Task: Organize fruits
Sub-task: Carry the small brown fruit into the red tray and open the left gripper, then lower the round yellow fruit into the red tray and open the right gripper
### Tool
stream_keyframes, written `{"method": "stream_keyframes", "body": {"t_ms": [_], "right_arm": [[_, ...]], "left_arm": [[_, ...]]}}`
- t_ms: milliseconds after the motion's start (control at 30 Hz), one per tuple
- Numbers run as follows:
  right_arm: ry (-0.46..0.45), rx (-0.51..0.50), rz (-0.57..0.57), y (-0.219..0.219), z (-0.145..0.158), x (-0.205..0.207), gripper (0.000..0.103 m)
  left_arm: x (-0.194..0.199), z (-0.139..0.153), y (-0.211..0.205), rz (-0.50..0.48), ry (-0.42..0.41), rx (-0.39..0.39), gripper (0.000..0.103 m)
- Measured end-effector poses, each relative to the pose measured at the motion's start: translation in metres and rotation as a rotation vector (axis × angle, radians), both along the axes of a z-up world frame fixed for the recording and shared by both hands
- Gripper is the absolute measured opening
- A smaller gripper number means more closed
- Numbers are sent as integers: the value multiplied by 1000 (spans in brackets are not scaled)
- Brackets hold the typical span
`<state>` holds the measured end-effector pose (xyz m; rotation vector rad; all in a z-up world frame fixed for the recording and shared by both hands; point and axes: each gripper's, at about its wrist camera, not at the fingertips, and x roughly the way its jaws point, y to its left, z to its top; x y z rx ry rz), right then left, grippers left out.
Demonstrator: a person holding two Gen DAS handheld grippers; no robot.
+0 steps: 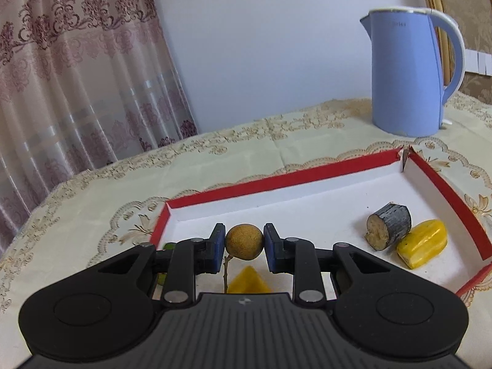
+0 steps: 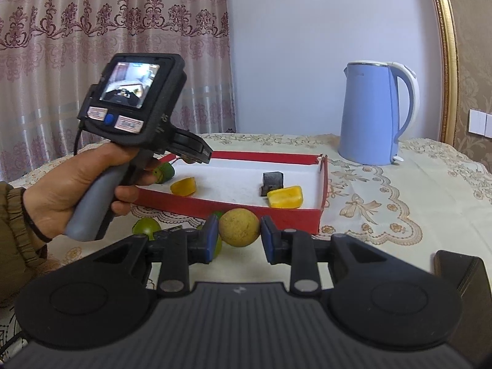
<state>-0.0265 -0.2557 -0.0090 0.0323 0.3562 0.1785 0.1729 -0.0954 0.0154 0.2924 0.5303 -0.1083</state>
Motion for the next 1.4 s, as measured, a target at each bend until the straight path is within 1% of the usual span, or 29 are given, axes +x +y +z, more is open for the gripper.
{"method": "stream_keyframes", "body": {"t_ms": [133,300,433,733,867,967,1033,1067,1100,1167,1300,1400], "right_arm": [[2,3,-2,-2,-1,0,28],[4,6,-4,-2,-2,1,28],[8,5,-4,-1,-2,1,28],[12,1,-3,3,-3,1,28],[11,-2,-3,4,-2,0,28],[12,-2,-4,4,-2,0,28],[11,-4,-3,5,-2,0,28],[12,-4,-3,5,-2,-1,28],[12,-4,-3,5,-2,-1,28],[11,-6,-2,5,-1,1,28],[11,-7,9,10,0,3,28],[5,-9,17,13,2,5,28]], "left_arm": [[8,-6,-4,3,24,21,26],[18,-9,-3,11,60,-3,26],[22,-9,-5,13,65,1,26],[24,-7,-16,-22,88,-36,26],[24,-8,-21,-26,79,-16,26],[25,-8,-21,-29,95,-20,27],[26,-8,-19,-24,98,-21,31],[25,-7,-18,-21,99,-20,37],[25,-7,-17,-20,100,-22,50],[22,-4,-13,-18,86,-29,66],[8,5,-3,-3,29,-4,67],[-7,12,15,20,-6,-18,67]]}}
